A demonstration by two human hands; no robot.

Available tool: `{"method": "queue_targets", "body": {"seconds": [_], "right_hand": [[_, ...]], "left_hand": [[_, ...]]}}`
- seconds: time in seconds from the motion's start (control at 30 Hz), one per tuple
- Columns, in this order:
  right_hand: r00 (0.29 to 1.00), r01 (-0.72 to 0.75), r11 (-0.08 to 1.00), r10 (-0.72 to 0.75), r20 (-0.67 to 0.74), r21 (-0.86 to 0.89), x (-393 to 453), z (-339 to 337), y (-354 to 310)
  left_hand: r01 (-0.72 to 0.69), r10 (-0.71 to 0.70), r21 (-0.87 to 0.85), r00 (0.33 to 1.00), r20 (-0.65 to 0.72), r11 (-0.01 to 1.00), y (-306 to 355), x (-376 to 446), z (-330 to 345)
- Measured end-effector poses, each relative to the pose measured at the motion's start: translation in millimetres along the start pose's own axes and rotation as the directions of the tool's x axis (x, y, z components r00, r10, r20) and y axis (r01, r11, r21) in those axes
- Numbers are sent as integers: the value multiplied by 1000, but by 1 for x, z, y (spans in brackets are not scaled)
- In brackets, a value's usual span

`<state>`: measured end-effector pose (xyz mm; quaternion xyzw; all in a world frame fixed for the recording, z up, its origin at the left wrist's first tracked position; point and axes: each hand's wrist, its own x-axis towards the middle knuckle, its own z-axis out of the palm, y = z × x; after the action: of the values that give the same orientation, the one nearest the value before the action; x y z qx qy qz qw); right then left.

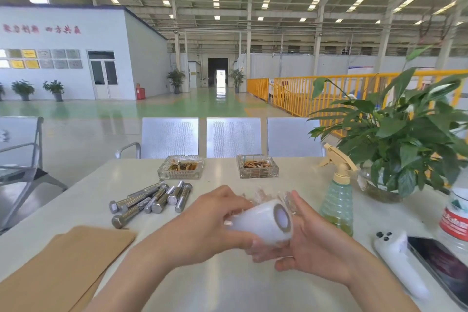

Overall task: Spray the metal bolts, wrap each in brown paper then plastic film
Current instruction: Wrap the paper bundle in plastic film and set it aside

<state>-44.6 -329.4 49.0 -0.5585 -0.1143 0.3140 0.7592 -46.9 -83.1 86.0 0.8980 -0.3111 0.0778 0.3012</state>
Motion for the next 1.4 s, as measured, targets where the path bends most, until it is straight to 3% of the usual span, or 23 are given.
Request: {"method": "queue_targets", "body": {"seconds": [0.1,0.23,0.33,0.43,0.57,0.7,0.8,0.93,1.13,1.23,1.33,1.4], "right_hand": [[994,32,991,-46,-104,-131,-1,2,4],[915,131,933,-244,-322,-336,4,31,15],[862,224,947,-303,-406,-231,11,47,29],[870,270,962,-259,-420,-35,15,55,37],[892,286,944,-201,-404,163,14,61,38],[914,189,960,-94,-394,208,13,63,38],[884,177,969,-80,-460,172,15,60,43],[788,238,969,-150,-597,70,22,59,51],[633,282,957,-140,-761,59,38,66,56],[560,258,961,-229,-796,-94,48,69,67],[469,258,943,-313,-826,-210,57,68,77],[432,257,939,-323,-842,-229,60,64,76]], "left_hand": [[153,-167,-316,986,-17,936,-4,-12,6],[341,-432,-645,902,19,684,1,-20,31],[367,-496,-743,867,54,559,4,-21,45],[346,-437,-768,895,96,539,12,-23,49],[372,-490,-790,865,105,487,10,-23,53],[351,-500,-765,865,44,539,6,-26,57],[340,-511,-746,860,1,572,3,-27,60],[339,-505,-681,862,-52,649,-6,-26,70],[451,-618,-581,777,-117,677,-8,-28,85],[472,-638,-544,753,-161,694,-4,-27,88],[516,-656,-518,745,-121,682,-4,-27,88],[549,-695,-561,716,-66,619,-9,-27,83]]}}
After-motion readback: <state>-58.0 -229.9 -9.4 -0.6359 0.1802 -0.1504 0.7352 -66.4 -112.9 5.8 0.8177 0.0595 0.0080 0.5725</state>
